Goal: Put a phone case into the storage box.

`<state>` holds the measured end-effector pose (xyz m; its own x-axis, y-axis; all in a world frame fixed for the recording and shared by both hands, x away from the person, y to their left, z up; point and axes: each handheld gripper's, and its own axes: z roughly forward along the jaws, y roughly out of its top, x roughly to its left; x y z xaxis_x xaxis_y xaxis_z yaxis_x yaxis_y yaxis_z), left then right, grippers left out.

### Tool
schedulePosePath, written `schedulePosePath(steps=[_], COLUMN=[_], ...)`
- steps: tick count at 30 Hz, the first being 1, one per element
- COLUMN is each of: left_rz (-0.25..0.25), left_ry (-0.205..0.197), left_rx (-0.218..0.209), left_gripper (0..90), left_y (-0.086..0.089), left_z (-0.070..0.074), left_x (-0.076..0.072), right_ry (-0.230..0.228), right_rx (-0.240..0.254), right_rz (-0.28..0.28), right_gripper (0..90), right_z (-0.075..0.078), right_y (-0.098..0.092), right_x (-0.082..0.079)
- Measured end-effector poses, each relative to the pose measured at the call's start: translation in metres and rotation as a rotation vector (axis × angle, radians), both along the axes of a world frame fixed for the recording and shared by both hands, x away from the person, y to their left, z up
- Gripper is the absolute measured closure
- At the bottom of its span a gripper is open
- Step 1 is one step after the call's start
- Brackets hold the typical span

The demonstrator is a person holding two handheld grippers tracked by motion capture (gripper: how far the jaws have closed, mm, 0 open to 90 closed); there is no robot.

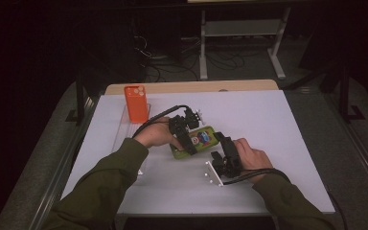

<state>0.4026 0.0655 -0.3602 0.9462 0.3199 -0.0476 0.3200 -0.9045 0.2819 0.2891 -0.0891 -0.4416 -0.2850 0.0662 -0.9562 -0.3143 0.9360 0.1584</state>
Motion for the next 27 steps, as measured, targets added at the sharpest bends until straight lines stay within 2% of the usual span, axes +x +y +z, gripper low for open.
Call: schedulePosePath(steps=[6, 9, 17, 21, 24, 26, 27], left_rz=[0.002, -0.002, -0.003, -0.018, -0.007, -0.024, -0.014], left_ry=[-0.002, 0.003, 0.011, 0.006, 0.011, 0.010, 0.011], left_rx=[-0.001, -0.001, 0.014, 0.012, 0.004, 0.019, 0.009], left_gripper=[16.1, 16.0, 16.0, 16.0, 16.0, 16.0, 16.0], left_y=[0.000, -0.001, -0.004, -0.007, -0.009, -0.010, -0.010], left_z=[0.003, 0.003, 0.001, 0.002, 0.001, 0.001, 0.001], left_x=[0.001, 0.000, 0.000, -0.001, -0.002, -0.001, -0.002], right_ry=[-0.024, -0.022, -0.053, -0.064, -0.067, -0.081, -0.074], right_rx=[-0.062, -0.063, -0.113, -0.116, -0.117, -0.129, -0.130], right_rz=[0.013, 0.001, -0.002, 0.004, 0.001, 0.009, 0.005], right_gripper=[24.8, 29.2, 40.7, 46.2, 52.9, 57.5, 58.3], right_z=[0.003, 0.002, -0.002, -0.003, -0.004, -0.003, -0.003], right_y=[0.007, 0.010, 0.014, 0.015, 0.016, 0.016, 0.016], right_x=[0.000, 0.001, 0.000, -0.001, -0.002, -0.002, -0.002])
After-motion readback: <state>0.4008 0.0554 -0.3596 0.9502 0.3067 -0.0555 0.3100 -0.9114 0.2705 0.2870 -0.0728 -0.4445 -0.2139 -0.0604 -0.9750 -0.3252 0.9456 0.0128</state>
